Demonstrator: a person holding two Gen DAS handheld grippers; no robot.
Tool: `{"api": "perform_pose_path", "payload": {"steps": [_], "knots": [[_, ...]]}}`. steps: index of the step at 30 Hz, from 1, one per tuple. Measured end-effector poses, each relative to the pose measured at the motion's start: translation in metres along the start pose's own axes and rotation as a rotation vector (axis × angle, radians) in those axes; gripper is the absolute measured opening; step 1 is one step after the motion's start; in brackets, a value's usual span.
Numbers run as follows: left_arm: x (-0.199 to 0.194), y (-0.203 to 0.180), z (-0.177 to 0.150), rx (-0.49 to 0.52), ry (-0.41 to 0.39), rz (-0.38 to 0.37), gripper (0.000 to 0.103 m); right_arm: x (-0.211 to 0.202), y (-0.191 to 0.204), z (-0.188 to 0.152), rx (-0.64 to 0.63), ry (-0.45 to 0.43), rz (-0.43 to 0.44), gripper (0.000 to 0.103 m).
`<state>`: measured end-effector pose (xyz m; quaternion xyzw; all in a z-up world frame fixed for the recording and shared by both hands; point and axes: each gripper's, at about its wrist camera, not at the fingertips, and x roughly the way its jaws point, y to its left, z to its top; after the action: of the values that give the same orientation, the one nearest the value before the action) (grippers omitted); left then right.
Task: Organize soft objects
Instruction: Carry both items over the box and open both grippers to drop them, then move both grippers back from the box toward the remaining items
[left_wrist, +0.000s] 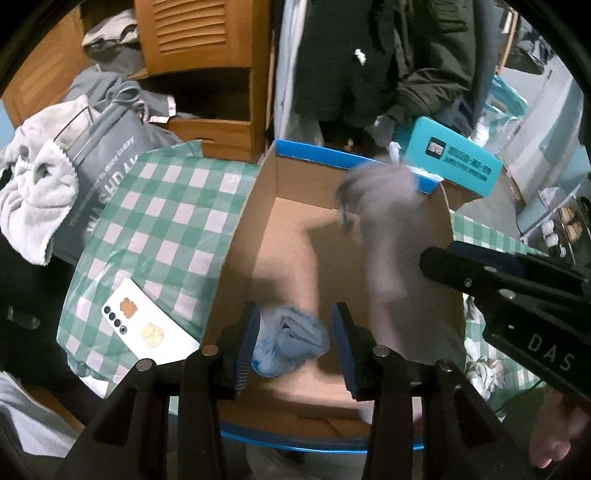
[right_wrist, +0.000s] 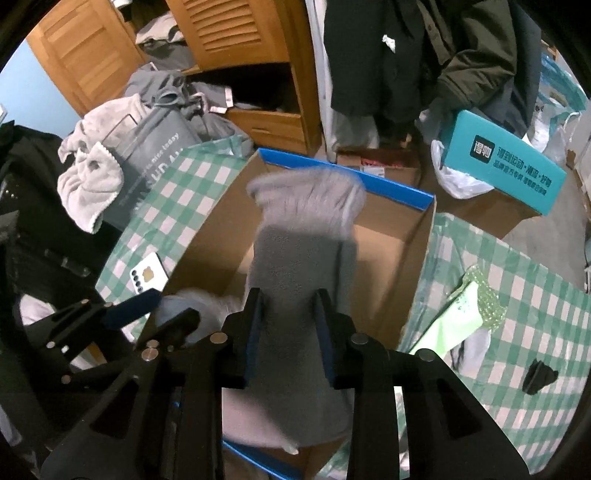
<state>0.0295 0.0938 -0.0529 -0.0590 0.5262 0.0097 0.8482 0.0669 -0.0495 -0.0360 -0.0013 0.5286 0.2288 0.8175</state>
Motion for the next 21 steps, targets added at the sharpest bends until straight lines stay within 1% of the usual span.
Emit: {"api": "perform_pose_path", "payload": {"steps": [1,2,3,4,5,12,21], "knots": [[0.0,0.001,0.0,-0.006,0.001,-0.002,0.042,0.0,0.0,0.0,0.001,-0.003,-0.002,0.032],[0.0,0.003,0.0,-0.013,0.002,-0.005,0.042,-0.001,-0.001,-0.001,0.003,-0.007,-0.001,0.042],[0.0,0.003,0.0,-0.016,0.003,-0.008,0.042,-0.002,-0.003,-0.001,0.009,-0.014,-0.004,0.056],[-0.001,0.003,0.0,-0.017,0.003,-0.01,0.042,-0.003,-0.004,-0.001,0.014,-0.022,-0.006,0.062],[-0.001,0.003,0.0,-0.018,0.003,-0.01,0.042,-0.005,-0.006,-0.002,0.022,-0.033,-0.015,0.065],[-0.001,-0.007,0.0,0.006,0.008,-0.016,0.042,-0.014,-0.024,-0.004,0.069,-0.047,-0.045,0.066],[-0.001,-0.03,-0.001,0.057,0.012,-0.031,0.043,-0.026,-0.047,-0.016,0.07,-0.063,-0.097,0.066]]}}
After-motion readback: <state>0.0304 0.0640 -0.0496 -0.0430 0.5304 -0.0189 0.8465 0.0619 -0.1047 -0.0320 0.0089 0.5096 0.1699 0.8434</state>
